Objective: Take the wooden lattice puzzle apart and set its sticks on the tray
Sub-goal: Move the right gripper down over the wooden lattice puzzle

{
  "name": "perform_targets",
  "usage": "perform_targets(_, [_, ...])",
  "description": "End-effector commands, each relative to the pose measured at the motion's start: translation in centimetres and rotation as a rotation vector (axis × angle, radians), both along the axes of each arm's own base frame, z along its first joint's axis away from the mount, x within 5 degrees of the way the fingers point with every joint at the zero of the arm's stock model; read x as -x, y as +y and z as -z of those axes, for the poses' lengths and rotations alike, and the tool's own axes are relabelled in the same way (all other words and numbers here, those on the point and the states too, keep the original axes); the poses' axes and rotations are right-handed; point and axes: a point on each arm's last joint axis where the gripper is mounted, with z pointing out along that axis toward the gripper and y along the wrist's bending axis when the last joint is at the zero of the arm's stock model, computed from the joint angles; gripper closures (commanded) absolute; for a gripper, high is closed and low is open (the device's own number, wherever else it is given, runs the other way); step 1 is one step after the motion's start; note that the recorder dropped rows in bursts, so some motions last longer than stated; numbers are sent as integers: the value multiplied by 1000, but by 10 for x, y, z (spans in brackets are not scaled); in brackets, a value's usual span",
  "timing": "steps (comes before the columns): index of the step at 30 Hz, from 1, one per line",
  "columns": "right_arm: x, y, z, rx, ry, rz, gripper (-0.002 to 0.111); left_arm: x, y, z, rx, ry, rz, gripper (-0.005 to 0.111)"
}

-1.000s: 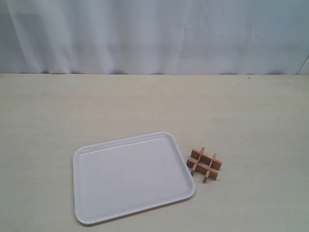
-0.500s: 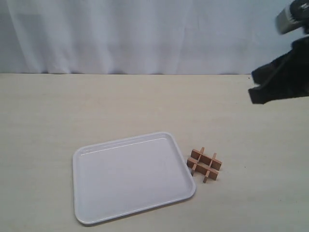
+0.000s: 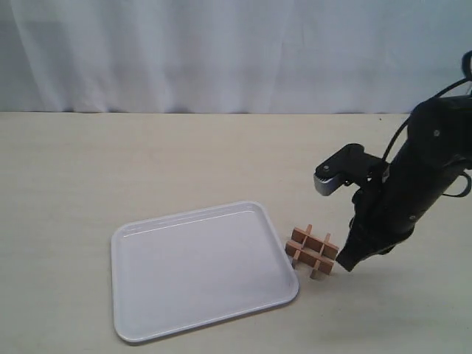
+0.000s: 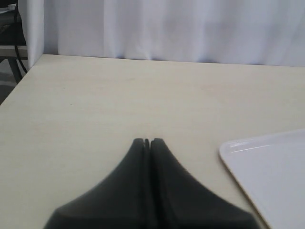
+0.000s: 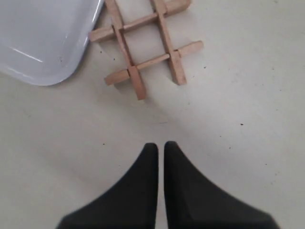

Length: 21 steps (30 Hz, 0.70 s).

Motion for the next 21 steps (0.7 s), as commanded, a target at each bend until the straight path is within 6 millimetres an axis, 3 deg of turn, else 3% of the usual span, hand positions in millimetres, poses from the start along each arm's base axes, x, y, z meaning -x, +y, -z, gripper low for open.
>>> perform_targets(1, [-7, 5, 13, 86, -1, -9, 104, 0, 0, 0, 0, -9, 2, 107])
perform_targets(8, [-14, 6, 24, 89, -20, -13, 102, 0, 0, 0, 0, -9, 2, 107])
perform_targets(14, [-18, 7, 23, 79, -67, -13, 78, 0, 0, 0, 0, -9, 2, 107])
perform_targets(21, [-20, 8, 23, 75, -87, -24, 75, 0, 0, 0, 0, -9, 2, 107])
